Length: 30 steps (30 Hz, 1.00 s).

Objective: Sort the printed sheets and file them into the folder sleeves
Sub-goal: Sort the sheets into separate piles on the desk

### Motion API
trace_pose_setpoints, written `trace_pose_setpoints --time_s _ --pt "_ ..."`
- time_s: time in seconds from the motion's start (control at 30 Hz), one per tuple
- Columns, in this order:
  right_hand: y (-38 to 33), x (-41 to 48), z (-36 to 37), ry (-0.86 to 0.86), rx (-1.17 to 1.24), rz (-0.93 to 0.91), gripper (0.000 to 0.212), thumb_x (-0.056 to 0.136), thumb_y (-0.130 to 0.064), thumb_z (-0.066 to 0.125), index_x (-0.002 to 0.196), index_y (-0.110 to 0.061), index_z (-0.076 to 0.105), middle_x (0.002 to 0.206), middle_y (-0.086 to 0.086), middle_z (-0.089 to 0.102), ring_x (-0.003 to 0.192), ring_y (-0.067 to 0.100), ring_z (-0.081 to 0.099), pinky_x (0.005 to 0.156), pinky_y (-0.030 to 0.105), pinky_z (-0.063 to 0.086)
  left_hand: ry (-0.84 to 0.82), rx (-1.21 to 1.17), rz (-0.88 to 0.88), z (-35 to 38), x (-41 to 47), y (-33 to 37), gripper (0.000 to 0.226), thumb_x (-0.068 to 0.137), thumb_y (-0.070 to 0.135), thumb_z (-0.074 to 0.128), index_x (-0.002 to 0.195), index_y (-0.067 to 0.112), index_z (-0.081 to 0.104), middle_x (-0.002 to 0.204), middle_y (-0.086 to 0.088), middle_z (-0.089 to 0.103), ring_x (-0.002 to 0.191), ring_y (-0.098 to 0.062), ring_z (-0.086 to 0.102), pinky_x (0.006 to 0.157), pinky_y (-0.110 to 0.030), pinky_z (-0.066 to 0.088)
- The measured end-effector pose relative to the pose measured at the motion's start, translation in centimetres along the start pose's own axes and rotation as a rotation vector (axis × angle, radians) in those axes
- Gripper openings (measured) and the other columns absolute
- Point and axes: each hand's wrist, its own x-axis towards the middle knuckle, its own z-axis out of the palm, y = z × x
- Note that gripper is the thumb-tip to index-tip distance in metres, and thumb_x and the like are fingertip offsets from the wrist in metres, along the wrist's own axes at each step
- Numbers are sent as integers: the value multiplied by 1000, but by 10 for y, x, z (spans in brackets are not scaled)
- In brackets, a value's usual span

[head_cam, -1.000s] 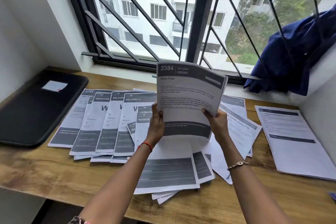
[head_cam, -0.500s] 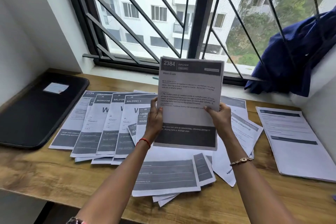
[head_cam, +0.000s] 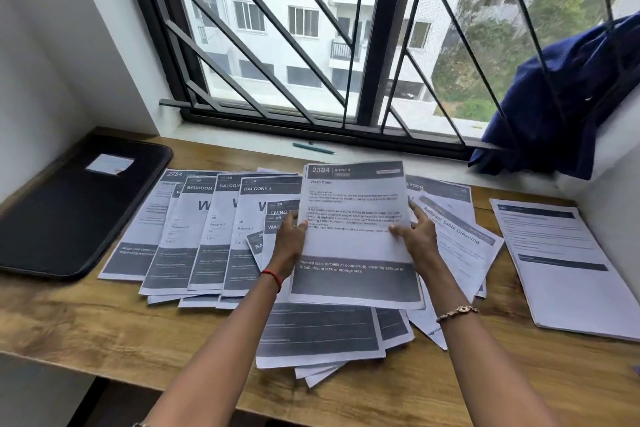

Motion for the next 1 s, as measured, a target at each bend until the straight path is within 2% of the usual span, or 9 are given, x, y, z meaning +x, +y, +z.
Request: trace_pose_setpoints --time_s 0.07,0.13,0.23,0.33,0.47,0.53,0.8,0.9,1.0 --pt "7 -2 2 -12 -16 49 79 74 17 60 143 -12 35 129 18 55 106 30 60 82 32 53 -48 43 -24 -1 -4 -5 35 97 9 42 132 8 41 133 -11 53 115 -26 52 98 -36 44" --pt "12 -6 3 -36 -72 81 73 76 19 54 141 -9 37 130 12 54 106 24 55 86 28 46 -116 122 -58 -2 -8 -11 52 98 11 42 146 13 23 141 -5 44 128 -25 42 108 -34 34" --pt "21 -12 4 -94 -154 143 68 82 11 55 143 -8 34 132 8 52 115 24 51 93 27 39 -192 261 -110 -4 -12 -21 55 99 14 41 149 12 19 146 -5 38 136 -25 34 108 -29 28" --pt "31 -13 5 -101 -202 169 68 86 4 58 146 -8 29 139 4 45 126 23 45 99 27 35 -179 251 -121 -4 -15 -28 53 97 16 43 146 16 23 141 -4 47 127 -27 44 109 -38 34" --pt "40 -15 4 -134 -234 199 58 87 2 57 140 -10 39 137 5 50 122 24 50 97 28 39 -236 280 -76 -4 -17 -34 51 95 14 41 144 27 31 141 0 48 132 -26 40 111 -44 31" --pt "40 -18 3 -109 -263 209 61 88 -1 57 144 -8 33 141 4 45 129 25 44 100 29 35 -221 265 -72 -5 -17 -35 53 96 14 41 146 25 28 143 0 45 133 -25 37 112 -45 30" --pt "46 -17 1 -130 -363 165 58 86 -8 58 141 -15 41 137 8 52 122 27 51 105 39 40 -188 238 -65 0 -21 -34 52 97 14 44 146 21 28 140 -3 47 131 -25 40 109 -36 32" --pt "41 -22 1 -130 -359 172 62 87 -9 59 144 -15 36 138 5 50 125 26 49 106 37 39 -185 245 -61 3 -20 -36 54 96 13 45 146 21 27 142 -2 45 135 -26 35 112 -39 30" --pt "39 -24 2 -169 -355 169 57 88 -6 58 141 -16 40 135 6 53 121 25 51 103 34 40 -148 233 -47 4 -22 -35 54 95 11 46 145 20 28 137 -3 49 128 -25 43 104 -29 34"
